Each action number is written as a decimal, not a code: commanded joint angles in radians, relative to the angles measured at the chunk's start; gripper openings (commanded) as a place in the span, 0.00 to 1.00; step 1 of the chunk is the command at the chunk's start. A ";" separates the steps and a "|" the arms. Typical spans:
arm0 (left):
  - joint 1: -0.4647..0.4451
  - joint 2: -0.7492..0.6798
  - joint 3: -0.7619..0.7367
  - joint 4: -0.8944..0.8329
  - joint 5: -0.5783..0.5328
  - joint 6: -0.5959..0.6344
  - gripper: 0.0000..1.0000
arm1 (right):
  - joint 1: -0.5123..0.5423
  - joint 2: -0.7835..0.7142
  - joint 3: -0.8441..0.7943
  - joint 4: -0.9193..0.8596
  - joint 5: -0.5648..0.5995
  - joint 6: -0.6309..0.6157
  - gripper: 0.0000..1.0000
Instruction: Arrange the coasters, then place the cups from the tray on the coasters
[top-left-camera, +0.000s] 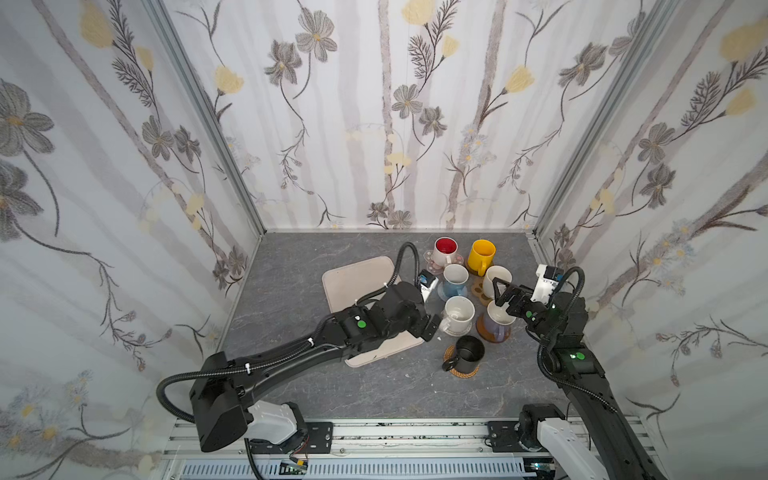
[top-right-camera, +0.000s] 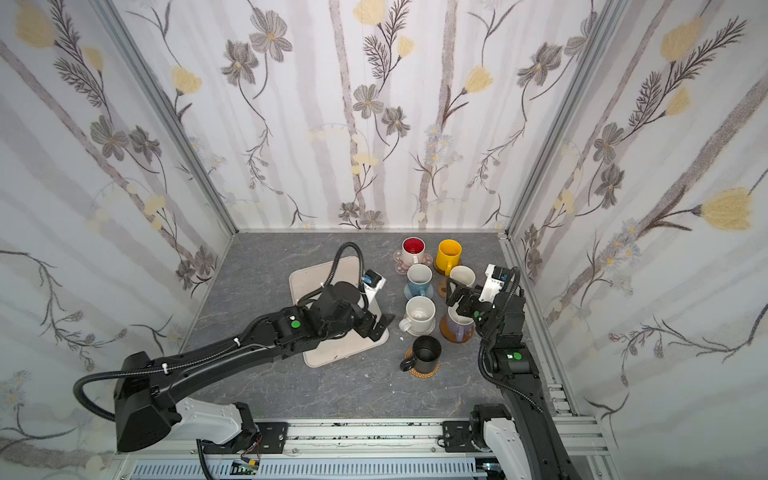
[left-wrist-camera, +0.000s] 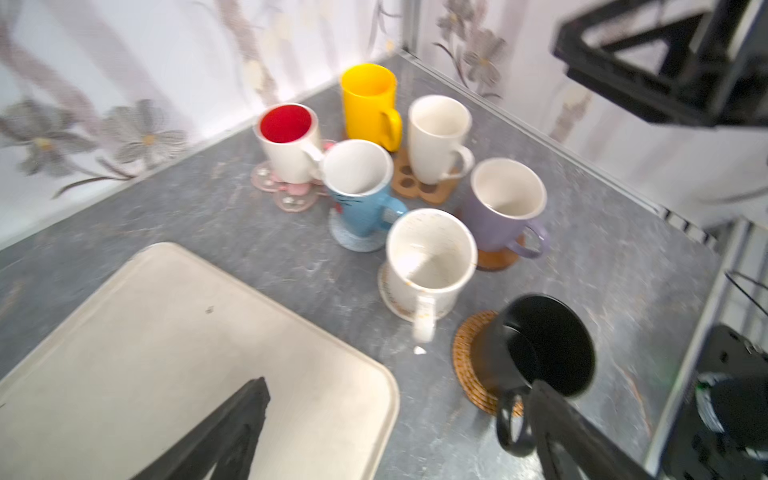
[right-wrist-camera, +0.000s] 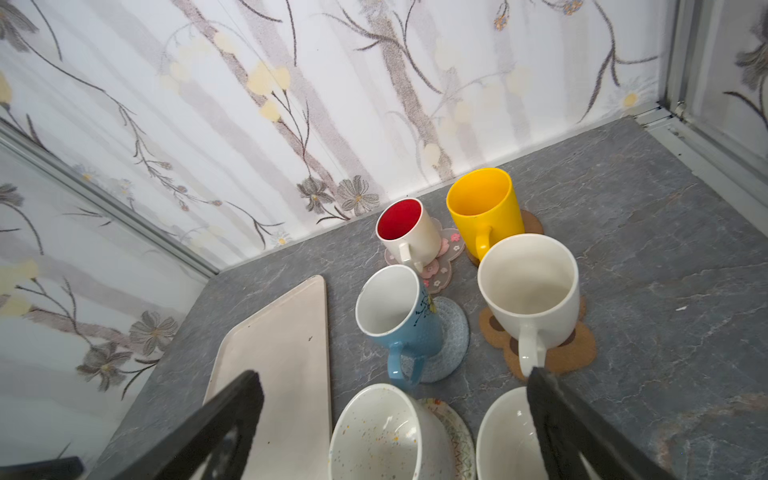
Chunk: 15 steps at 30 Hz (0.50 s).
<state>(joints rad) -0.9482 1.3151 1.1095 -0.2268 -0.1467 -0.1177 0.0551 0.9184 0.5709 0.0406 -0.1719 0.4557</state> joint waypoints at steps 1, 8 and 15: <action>0.114 -0.113 -0.071 0.087 -0.030 -0.057 1.00 | 0.000 0.034 -0.017 0.138 0.145 -0.075 1.00; 0.446 -0.177 -0.215 0.176 -0.078 -0.098 1.00 | 0.000 0.122 -0.129 0.352 0.401 -0.205 1.00; 0.717 -0.156 -0.508 0.550 -0.103 -0.074 1.00 | 0.000 0.239 -0.215 0.612 0.585 -0.285 1.00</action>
<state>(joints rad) -0.2768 1.1492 0.6689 0.0933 -0.2283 -0.2092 0.0551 1.1240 0.3714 0.4606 0.2966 0.2310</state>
